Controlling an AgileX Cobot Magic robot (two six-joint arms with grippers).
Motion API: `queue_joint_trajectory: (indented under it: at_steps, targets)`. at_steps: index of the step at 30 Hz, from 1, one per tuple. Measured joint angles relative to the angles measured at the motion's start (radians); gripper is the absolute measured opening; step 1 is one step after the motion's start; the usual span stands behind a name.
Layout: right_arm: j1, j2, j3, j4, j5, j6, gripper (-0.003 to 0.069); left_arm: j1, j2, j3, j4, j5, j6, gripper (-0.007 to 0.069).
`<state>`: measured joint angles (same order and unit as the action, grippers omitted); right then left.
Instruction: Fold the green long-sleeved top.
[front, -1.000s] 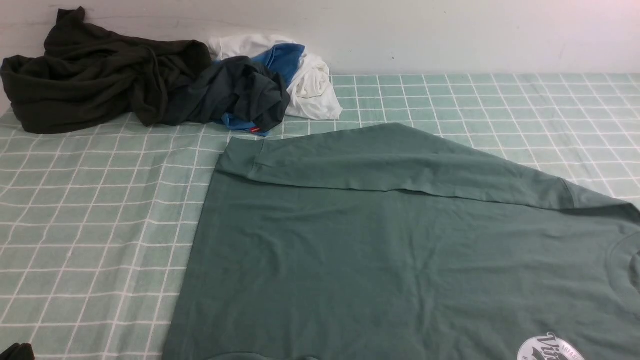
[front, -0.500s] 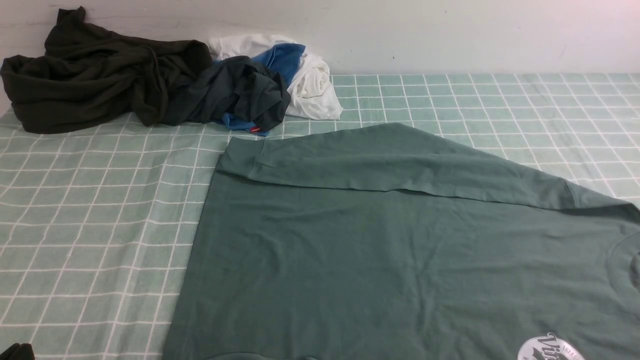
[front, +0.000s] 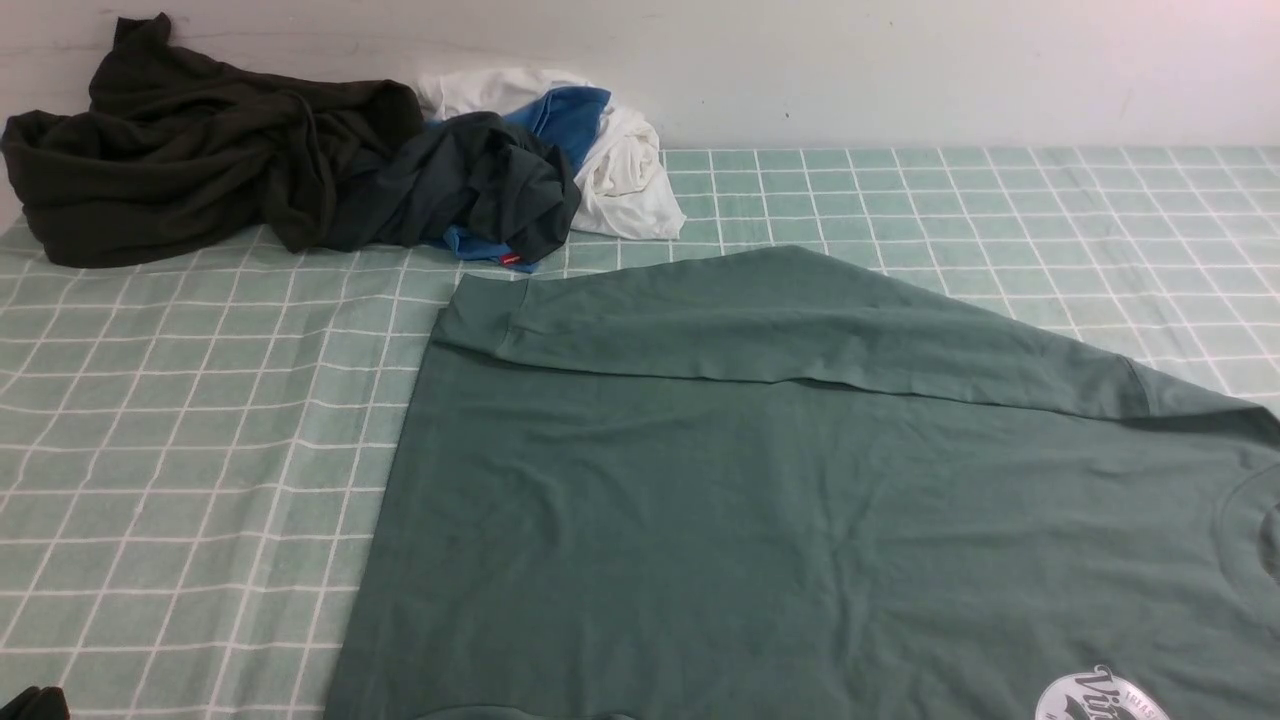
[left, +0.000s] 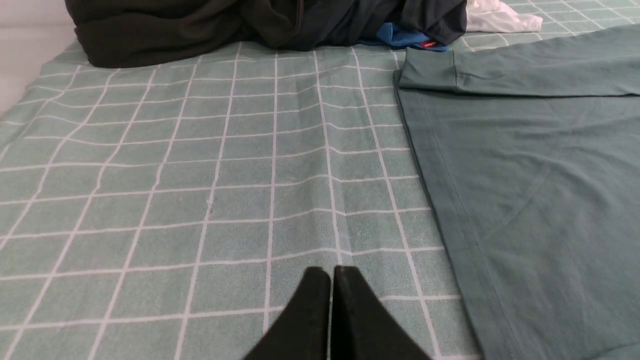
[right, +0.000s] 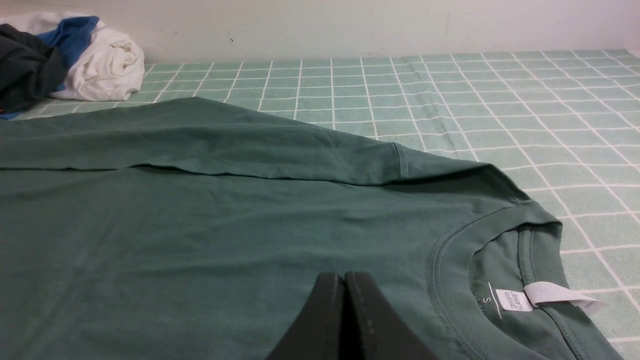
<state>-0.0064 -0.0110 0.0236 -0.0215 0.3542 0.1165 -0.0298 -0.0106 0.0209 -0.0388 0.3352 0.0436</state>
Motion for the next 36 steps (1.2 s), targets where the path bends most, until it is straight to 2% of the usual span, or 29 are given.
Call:
queue_joint_trajectory:
  at_steps: [30, 36]
  targets:
    - [0.000, 0.000, 0.000, 0.000, 0.000, 0.000, -0.0014, 0.000, 0.000, 0.000, 0.008, 0.000, 0.000, -0.0003]
    - [0.000, 0.000, 0.000, 0.001, 0.000, 0.029, -0.0014, 0.000, 0.000, 0.000, -0.062, -0.008, -0.003, -0.0003]
